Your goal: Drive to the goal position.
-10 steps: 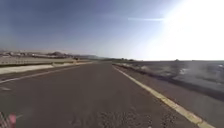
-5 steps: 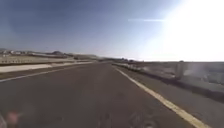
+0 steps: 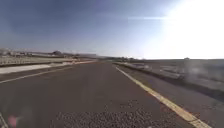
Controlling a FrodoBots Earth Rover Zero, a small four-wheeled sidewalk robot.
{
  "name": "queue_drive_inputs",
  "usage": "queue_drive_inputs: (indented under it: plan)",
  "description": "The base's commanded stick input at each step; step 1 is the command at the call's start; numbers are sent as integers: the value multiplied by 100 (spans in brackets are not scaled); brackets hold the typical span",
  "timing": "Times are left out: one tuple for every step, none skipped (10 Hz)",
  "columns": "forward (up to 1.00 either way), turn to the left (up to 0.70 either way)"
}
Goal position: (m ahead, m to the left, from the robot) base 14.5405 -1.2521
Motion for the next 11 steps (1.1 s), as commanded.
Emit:
queue_drive_inputs:
  plan:
    - [70, 0]
    - [70, 0]
    - [70, 0]
    - [70, 0]
    - [70, 0]
    - [70, 0]
    - [70, 0]
    - [70, 0]
    - [70, 0]
    - [70, 0]
    - [70, 0]
